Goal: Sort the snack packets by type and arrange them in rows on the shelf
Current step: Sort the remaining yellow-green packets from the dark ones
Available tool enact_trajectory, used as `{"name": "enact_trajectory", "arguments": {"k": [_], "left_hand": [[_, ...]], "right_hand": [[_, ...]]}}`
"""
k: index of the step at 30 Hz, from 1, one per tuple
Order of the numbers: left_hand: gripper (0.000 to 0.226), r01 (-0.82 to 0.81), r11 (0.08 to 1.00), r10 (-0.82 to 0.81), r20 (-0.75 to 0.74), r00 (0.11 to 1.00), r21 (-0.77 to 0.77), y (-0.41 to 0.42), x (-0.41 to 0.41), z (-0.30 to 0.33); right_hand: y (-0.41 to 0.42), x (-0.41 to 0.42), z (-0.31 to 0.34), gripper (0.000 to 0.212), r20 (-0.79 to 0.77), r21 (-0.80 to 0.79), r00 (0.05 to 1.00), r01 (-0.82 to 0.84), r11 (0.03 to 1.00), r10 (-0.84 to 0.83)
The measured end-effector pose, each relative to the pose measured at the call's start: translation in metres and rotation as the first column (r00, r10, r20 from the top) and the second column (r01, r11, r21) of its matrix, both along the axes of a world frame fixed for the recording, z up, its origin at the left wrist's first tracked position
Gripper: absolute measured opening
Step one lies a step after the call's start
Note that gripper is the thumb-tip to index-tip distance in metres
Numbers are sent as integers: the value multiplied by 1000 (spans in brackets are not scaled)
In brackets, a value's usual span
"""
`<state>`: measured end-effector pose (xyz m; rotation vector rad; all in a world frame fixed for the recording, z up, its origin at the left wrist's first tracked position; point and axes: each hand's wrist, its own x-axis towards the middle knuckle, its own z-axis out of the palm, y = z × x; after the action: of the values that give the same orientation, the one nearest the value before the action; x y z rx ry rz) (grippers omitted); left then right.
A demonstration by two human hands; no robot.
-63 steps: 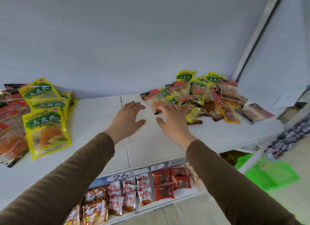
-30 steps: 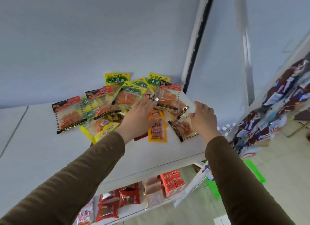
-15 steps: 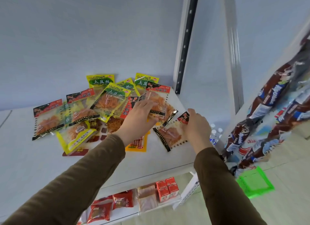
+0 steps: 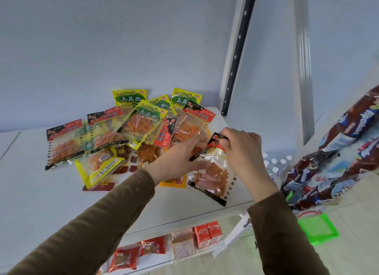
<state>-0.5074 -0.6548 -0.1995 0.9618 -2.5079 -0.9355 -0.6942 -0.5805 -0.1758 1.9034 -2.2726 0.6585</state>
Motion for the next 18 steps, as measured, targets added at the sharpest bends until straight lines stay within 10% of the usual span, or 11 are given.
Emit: {"name": "enact_trajectory", "arguments": {"k": [10, 18], "left_hand": [[42, 34, 843, 242, -434, 868, 538, 10, 47, 8], [46, -263, 733, 619, -455, 641, 627, 4, 94, 5]], "right_hand": [[-38, 31, 8, 16, 542, -179, 829, -50, 983, 141], [-59, 22, -34, 115, 480, 291, 845, 100, 951, -236]]}}
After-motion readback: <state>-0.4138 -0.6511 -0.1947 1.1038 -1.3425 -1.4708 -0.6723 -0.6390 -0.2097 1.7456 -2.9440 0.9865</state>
